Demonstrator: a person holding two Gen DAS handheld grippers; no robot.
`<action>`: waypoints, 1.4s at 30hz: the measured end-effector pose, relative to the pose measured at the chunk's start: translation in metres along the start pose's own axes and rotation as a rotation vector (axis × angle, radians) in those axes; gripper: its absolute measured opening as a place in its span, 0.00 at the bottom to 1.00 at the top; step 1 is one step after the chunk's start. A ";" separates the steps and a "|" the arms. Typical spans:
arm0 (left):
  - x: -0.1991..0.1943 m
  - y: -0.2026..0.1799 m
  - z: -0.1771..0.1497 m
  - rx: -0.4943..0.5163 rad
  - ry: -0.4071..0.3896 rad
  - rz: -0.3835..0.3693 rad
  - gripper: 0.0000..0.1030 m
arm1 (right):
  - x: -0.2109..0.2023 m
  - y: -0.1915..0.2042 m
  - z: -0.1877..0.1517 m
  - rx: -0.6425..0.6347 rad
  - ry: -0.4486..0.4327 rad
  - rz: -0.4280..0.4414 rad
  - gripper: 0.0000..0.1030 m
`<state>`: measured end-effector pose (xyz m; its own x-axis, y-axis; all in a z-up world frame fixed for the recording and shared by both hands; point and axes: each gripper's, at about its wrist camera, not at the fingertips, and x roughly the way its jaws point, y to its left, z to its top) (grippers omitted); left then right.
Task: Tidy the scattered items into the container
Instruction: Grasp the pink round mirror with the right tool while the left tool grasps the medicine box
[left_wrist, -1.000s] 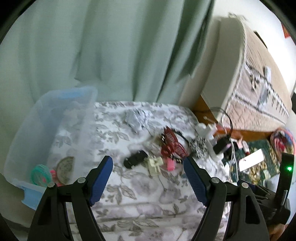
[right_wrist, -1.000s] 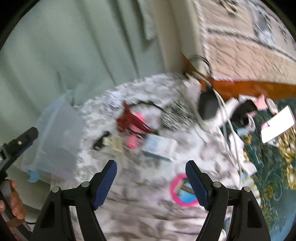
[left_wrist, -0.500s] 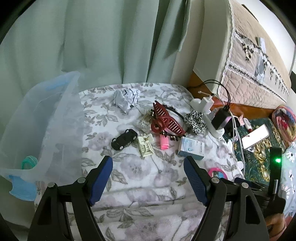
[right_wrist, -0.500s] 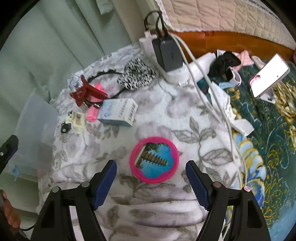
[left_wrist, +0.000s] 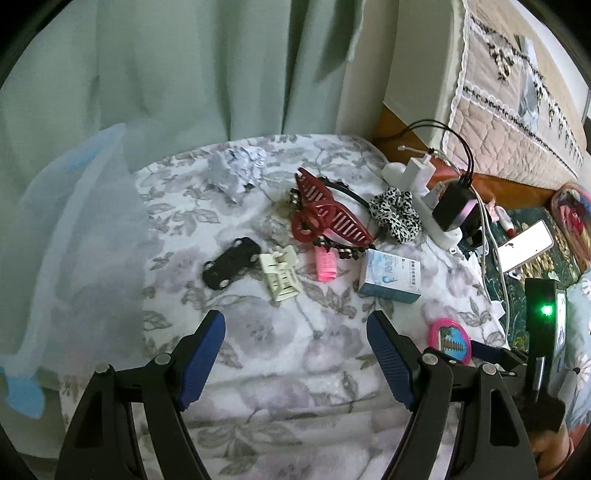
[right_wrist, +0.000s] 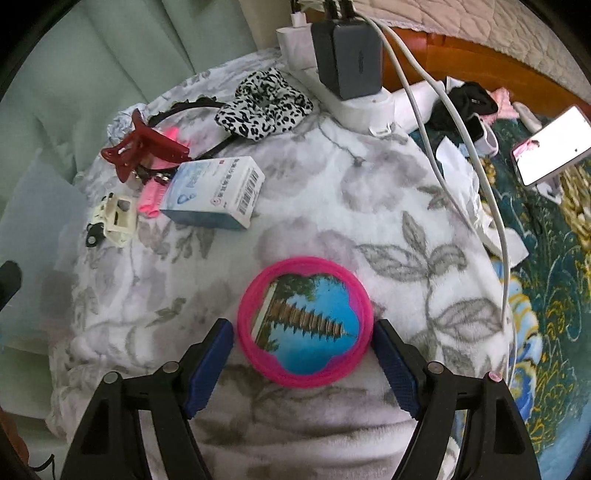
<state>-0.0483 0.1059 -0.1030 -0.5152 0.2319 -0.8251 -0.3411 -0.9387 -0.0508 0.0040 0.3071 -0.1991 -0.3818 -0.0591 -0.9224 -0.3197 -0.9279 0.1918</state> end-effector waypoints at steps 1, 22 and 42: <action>0.004 -0.002 0.002 0.002 0.006 -0.006 0.77 | 0.001 0.002 0.001 -0.007 0.000 -0.009 0.79; 0.109 -0.084 0.028 0.177 0.124 -0.089 0.77 | -0.006 -0.025 0.010 0.046 0.008 0.028 0.73; 0.137 -0.115 0.031 0.260 0.181 -0.129 0.74 | -0.008 -0.035 0.016 0.043 0.017 0.041 0.75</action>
<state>-0.1039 0.2539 -0.1931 -0.3153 0.2735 -0.9087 -0.5950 -0.8030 -0.0352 0.0038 0.3457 -0.1932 -0.3808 -0.1031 -0.9189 -0.3410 -0.9081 0.2432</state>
